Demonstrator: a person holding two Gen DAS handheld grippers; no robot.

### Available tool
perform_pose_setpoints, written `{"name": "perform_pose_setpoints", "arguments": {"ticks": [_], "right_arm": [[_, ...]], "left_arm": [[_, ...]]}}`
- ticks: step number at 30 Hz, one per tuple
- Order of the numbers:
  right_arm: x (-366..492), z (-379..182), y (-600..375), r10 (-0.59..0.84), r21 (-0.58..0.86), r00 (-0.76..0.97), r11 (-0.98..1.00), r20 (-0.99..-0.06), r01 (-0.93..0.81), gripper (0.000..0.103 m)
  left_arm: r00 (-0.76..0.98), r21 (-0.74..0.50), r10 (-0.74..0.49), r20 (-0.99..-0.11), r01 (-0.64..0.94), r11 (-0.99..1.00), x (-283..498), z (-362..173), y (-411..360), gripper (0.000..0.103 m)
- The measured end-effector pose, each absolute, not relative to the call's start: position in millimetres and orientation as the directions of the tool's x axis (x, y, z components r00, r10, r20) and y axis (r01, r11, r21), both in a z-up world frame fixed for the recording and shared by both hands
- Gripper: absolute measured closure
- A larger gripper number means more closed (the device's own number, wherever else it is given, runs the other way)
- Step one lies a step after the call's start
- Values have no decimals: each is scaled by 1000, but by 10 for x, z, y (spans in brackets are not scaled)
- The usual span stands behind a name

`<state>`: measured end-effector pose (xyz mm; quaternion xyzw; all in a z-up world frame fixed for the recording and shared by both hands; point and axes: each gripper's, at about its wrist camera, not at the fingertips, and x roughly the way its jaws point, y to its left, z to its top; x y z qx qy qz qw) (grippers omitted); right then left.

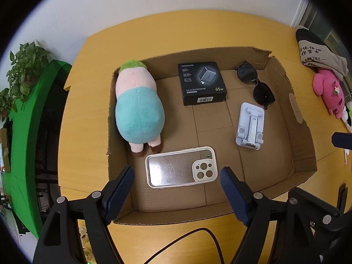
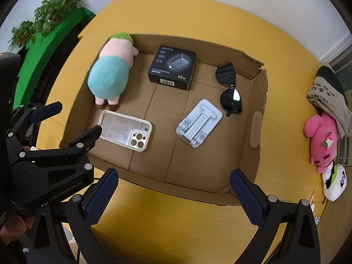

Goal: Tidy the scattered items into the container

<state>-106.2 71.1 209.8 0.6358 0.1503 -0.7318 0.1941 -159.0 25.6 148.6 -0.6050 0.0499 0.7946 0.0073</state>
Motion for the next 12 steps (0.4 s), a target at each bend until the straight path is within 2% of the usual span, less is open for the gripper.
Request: {"name": "perform_pose_setpoints", "arguments": {"ticks": [3, 8, 12], "right_arm": [[-1078, 2039, 696, -89, 28, -107, -878, -990, 477, 0], [-1059, 1968, 666, -76, 21, -94, -873, -993, 487, 0], [-1049, 1974, 657, -79, 22, -95, -871, -992, 491, 0]], "left_arm": [[-251, 65, -44, -967, -77, -995, -1602, 1409, 246, 20], [-291, 182, -156, -944, -63, -981, -1555, 1436, 280, 15], [-275, 168, -150, -950, -43, -985, -1554, 1427, 238, 15]]}}
